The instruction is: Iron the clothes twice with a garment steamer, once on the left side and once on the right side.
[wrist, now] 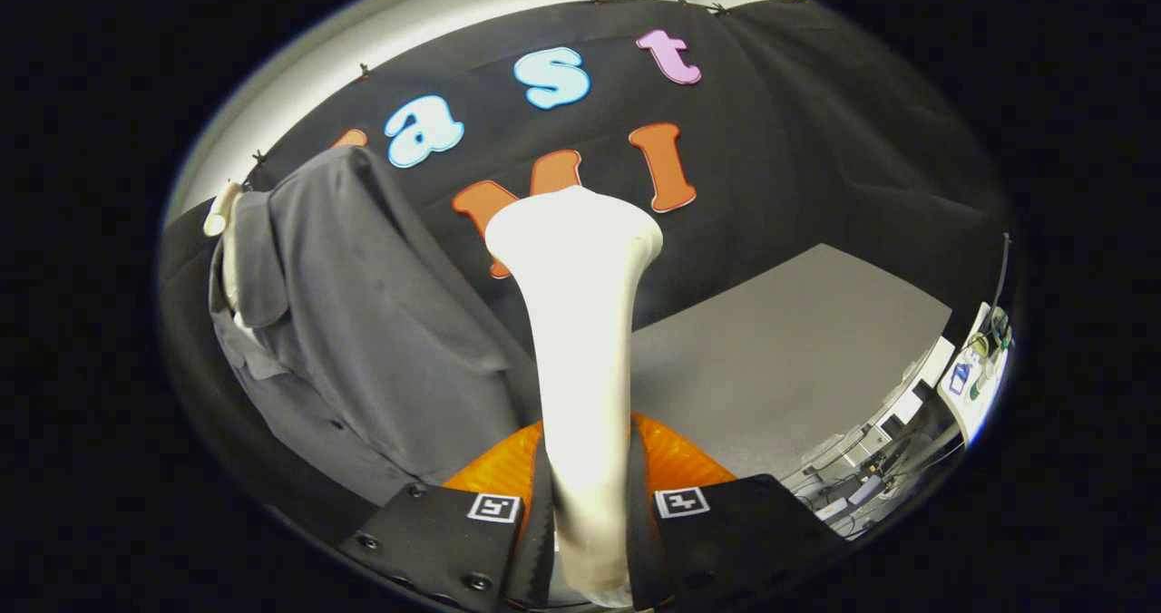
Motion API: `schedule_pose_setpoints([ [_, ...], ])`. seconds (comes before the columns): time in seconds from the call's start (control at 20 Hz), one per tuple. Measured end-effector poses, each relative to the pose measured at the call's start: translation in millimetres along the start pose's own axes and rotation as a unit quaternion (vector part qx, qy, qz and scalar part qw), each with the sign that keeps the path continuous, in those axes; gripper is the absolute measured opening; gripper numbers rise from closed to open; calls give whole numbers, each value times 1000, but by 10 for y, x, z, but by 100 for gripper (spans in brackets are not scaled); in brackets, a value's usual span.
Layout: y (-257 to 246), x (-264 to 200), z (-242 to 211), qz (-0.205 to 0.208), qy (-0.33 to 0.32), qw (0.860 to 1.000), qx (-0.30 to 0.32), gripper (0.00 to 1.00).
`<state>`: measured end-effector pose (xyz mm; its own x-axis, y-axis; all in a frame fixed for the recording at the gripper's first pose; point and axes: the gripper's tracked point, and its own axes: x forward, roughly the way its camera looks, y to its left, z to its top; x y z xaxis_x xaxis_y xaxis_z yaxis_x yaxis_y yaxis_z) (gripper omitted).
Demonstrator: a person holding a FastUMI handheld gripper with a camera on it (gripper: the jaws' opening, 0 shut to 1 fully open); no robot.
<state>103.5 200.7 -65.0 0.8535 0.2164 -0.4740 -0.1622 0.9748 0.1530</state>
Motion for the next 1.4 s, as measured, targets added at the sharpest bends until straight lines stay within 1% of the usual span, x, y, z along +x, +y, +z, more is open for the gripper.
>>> schedule_pose_setpoints([
  [0.15, 305, -231, -18, 12, -28, 999, -15, 40],
  [0.3, 581, -393, -65, 29, -47, 998, -13, 40],
  [0.55, 909, -510, -62, 34, -78, 995, -47, 40],
  [1.0, 1219, -128, -339, 44, -40, 996, -73, 40],
  [1.2, 1226, -4, -469, 40, -24, 996, -82, 40],
  [1.4, 1224, 83, -661, 45, -3, 995, -86, 40],
])
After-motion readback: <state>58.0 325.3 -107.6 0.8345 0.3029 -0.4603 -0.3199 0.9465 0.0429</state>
